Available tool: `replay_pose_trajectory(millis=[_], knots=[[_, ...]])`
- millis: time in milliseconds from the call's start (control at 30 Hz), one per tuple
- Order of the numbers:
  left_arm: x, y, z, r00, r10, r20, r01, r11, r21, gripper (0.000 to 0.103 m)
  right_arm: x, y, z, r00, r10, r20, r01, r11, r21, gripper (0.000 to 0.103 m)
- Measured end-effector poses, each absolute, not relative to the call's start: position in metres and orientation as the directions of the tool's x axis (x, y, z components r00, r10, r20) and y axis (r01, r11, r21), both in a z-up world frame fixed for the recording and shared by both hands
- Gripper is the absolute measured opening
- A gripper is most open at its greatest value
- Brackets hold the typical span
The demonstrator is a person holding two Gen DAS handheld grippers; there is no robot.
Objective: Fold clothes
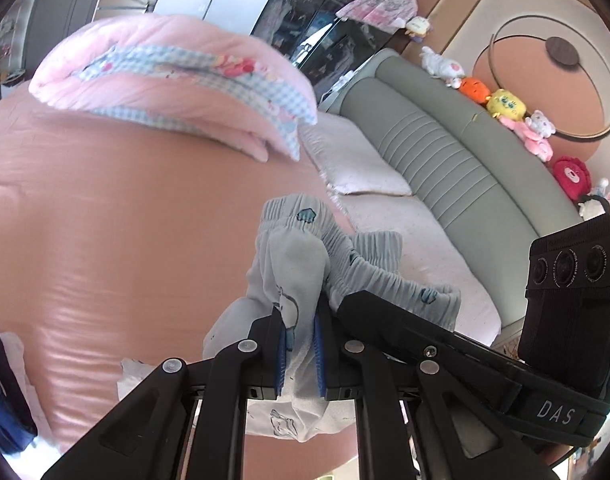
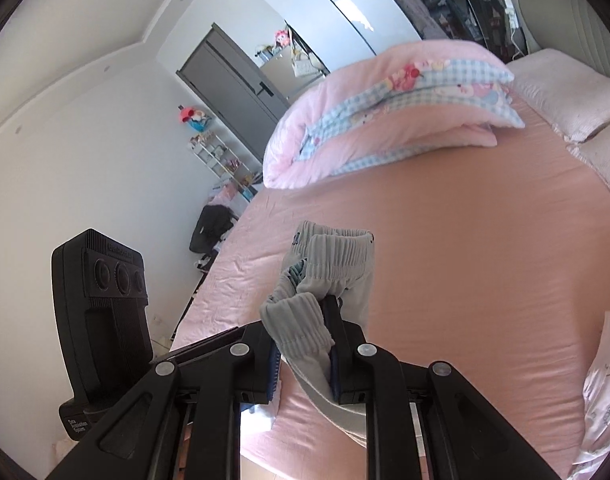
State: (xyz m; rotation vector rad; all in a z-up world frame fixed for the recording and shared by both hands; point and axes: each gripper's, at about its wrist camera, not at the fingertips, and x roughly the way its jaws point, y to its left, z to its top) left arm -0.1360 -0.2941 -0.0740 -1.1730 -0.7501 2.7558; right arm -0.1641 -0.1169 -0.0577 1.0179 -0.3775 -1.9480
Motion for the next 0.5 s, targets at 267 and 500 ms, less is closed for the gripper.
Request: replay_pose_trajectory(millis=[267,500], knots=[[-0.143,-0.297,-0.148,-0.606,0.259,-0.752,0.199,-0.866,-0.459,0.008,-0.180,-0.126,-0.143,-0.162,-0.778,-0.607,0.478,-0.600,0.641,0.018],[-0.162,-0.293,-0.170,-0.569,0.292,-0.769,0.206,-0.854,-0.477,0.008,-0.200,-0.115,-0.175,-0.150,-0.758,-0.635,0.386,-0.636,0.668,0.018]])
